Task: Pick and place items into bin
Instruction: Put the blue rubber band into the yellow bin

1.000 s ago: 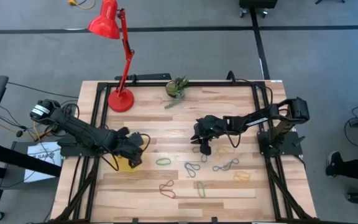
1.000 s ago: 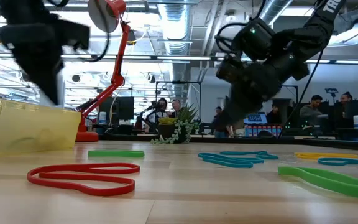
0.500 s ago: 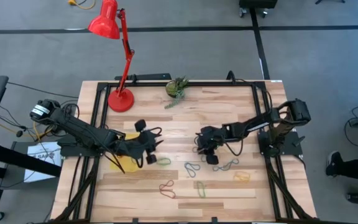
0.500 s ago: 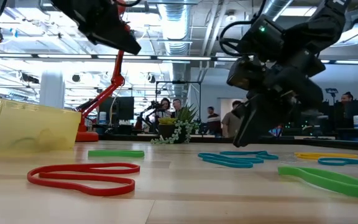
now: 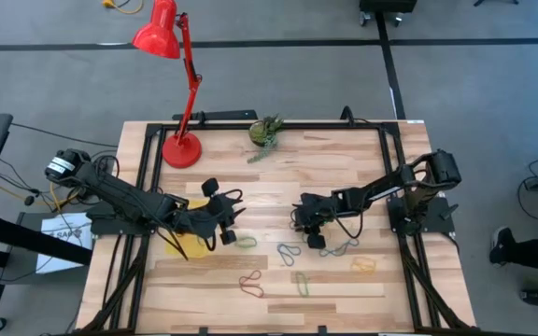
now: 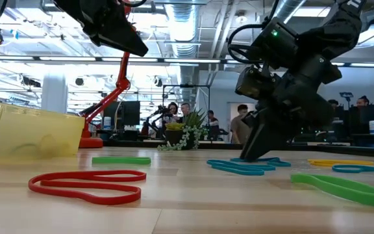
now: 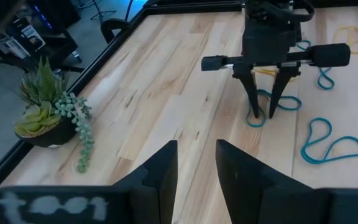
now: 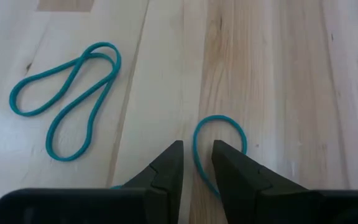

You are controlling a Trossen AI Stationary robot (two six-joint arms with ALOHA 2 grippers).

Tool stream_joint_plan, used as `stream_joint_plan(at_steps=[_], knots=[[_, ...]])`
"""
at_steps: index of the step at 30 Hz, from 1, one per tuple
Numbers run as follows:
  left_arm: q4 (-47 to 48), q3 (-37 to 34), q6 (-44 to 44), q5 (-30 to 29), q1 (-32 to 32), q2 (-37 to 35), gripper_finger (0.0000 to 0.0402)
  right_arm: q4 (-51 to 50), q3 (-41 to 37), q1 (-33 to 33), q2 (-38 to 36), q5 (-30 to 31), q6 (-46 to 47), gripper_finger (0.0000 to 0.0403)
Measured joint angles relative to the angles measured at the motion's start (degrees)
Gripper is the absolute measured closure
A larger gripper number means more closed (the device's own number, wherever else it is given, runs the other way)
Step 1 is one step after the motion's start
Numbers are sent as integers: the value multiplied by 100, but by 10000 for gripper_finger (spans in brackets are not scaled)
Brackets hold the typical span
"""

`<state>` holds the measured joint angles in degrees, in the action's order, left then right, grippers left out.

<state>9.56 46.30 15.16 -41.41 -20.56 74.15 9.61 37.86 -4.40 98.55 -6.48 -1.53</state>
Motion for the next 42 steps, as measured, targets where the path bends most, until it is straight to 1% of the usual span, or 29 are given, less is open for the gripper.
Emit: stream_joint_plan(at_steps=[4, 6, 8, 10, 12, 16, 20, 24, 28, 32, 38, 42], knots=[[0, 0, 0, 0, 0, 0, 301, 120, -10, 0, 15, 39, 4, 335], [0, 0, 0, 0, 0, 0, 301, 137, -10, 2, 17, 46, 6, 354], [0, 0, 4, 0, 0, 0, 301, 157, -10, -22, 18, 38, 85, 383], [0, 0, 44, 0, 0, 0, 301, 307, -20, -46, 23, 37, 228, 396], [-2, 0, 55, -20, 4, 0, 301, 641, -21, -48, 23, 31, 300, 393], [-4, 0, 89, -295, 20, 0, 301, 1493, -21, -9, 21, 102, 322, 401], [-7, 0, 105, -291, 146, 0, 301, 2467, -5, 106, -75, 406, 498, 400], [-61, 0, -85, 30, 293, 0, 301, 3240, -10, 231, -73, 391, 506, 401], [-188, 0, -451, 393, 440, 2, 301, 3764, -10, 316, -73, -205, 513, 402], [-545, 0, -1209, 1034, 557, 2, 301, 4252, -10, 375, -73, -432, 519, 402], [-1319, 0, -2250, 1591, 671, 4, 301, 4340, 45, 441, -73, -431, 469, 402], [-1390, 0, -2496, 1850, 754, 4, 301, 4332, 172, 466, -73, -427, 456, 402]])
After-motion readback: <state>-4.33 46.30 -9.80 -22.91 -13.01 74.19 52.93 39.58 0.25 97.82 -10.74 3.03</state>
